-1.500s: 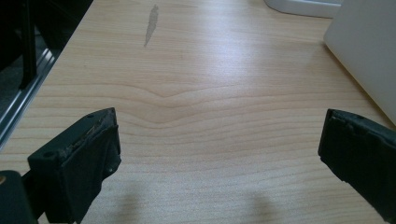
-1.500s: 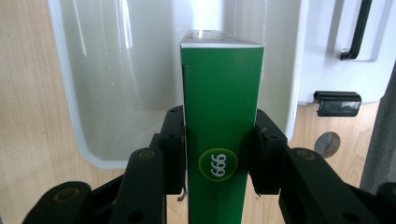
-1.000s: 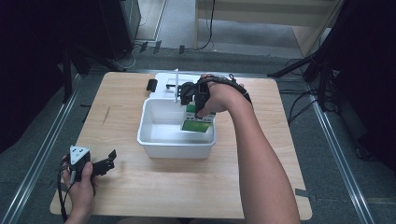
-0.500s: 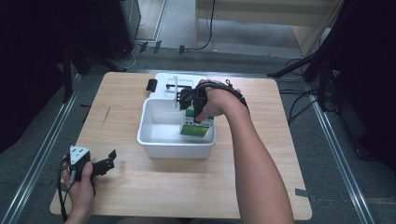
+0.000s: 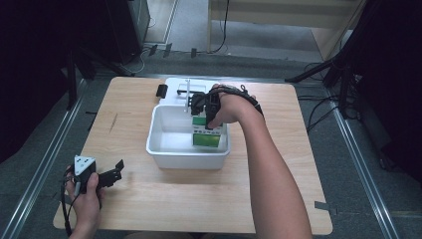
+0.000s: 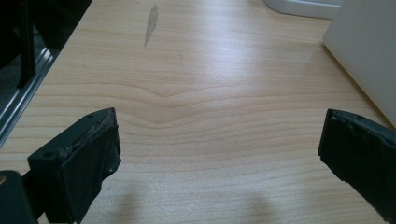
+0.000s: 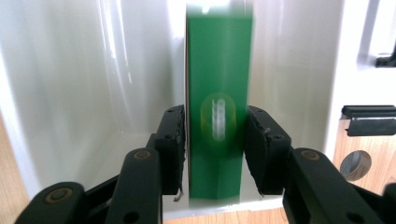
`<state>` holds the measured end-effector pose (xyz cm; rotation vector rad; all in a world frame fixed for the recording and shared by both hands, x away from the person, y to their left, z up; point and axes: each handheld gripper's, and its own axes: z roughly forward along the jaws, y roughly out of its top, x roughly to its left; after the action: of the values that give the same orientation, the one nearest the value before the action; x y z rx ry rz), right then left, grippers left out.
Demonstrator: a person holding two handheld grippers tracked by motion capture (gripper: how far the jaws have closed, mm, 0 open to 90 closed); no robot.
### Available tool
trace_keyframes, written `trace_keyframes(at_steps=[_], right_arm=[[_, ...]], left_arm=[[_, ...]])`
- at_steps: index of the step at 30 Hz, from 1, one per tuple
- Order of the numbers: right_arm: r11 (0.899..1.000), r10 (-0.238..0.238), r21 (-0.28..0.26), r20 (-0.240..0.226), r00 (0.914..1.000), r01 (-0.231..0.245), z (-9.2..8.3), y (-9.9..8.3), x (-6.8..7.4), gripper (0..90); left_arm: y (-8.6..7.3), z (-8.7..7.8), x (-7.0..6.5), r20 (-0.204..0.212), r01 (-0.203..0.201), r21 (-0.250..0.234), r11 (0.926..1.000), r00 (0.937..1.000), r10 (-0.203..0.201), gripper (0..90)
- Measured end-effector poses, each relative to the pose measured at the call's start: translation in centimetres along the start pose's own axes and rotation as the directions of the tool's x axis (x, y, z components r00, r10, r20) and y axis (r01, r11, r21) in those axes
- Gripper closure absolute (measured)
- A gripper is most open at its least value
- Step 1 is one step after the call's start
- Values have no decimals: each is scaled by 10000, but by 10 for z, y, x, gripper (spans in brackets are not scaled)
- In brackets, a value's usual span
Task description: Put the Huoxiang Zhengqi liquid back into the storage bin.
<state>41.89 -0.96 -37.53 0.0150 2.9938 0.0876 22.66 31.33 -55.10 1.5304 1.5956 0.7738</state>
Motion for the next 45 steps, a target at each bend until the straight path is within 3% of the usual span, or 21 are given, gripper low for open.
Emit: trace_keyframes(at_steps=[8, 14, 18, 24, 28, 30, 31, 32, 34, 35, 36, 37, 39, 41, 45], right_arm=[[9993, 272, -268, 24, 9996, -271, -12, -8, 1, 555], [9906, 856, -1098, 366, 9957, -811, -26, -19, -2, 505], [9801, 1453, -1410, 284, 9890, -1399, -36, -27, -1, 433], [9622, 2223, -1690, 351, 9744, -2134, -49, -41, 2, 405], [9397, 2842, -2059, 268, 9584, -2729, -57, -53, 3, 378], [9232, 3274, -2214, 253, 9445, -3141, -59, -58, 4, 335], [9101, 3578, -2317, 214, 9335, -3435, -59, -62, 4, 318], [8906, 3957, -2495, 137, 9183, -3801, -60, -67, 4, 305], [8625, 4433, -2754, 63, 8964, -4246, -61, -74, 4, 292], [8403, 4794, -2891, 11, 8776, -4586, -60, -79, 4, 271], [8260, 5024, -2942, -25, 8646, -4808, -60, -82, 4, 263], [8057, 5328, -3020, -60, 8462, -5095, -60, -86, 4, 262], [7700, 5760, -3263, -142, 8173, -5483, -60, -94, 4, 256], [7355, 6098, -3536, -262, 7921, -5779, -59, -103, 6, 265], [6888, 6524, -3888, -356, 7571, -6119, -57, -118, 10, 266]], left_arm=[[0, 0, 0, -30, 0, -20, 10000, 10000, 0, 0], [0, 0, 1, 5, 77, -18, 10000, 10000, -77, 0], [0, 0, 1, -9, 59, -13, 10000, 10000, -59, 0], [0, 0, 0, -24, 35, -17, 10000, 10000, -35, 0], [0, 0, 0, -42, 12, -22, 10000, 10000, -12, 0], [0, 1, 0, -47, 11, -22, 10000, 10000, -11, 0], [0, 1, 0, -44, -17, -14, 10000, 10000, 17, 0], [0, 1, 0, -46, -17, -19, 10000, 10000, 17, 0], [0, 1, 0, -63, 3, -42, 10000, 10000, -4, 0], [0, 1, 0, -65, 3, -45, 10000, 10000, -3, 0], [0, 1, 0, -61, 5, -50, 10000, 10000, -6, 0], [0, 1, 0, -63, 4, -54, 10000, 10000, -4, 0], [0, 1, 0, -68, 5, -49, 10000, 10000, -6, 0], [0, 1, 0, -62, -7, -35, 10000, 10000, 6, 0], [0, 1, -1, -76, -9, -66, 10000, 10000, 9, 0]])
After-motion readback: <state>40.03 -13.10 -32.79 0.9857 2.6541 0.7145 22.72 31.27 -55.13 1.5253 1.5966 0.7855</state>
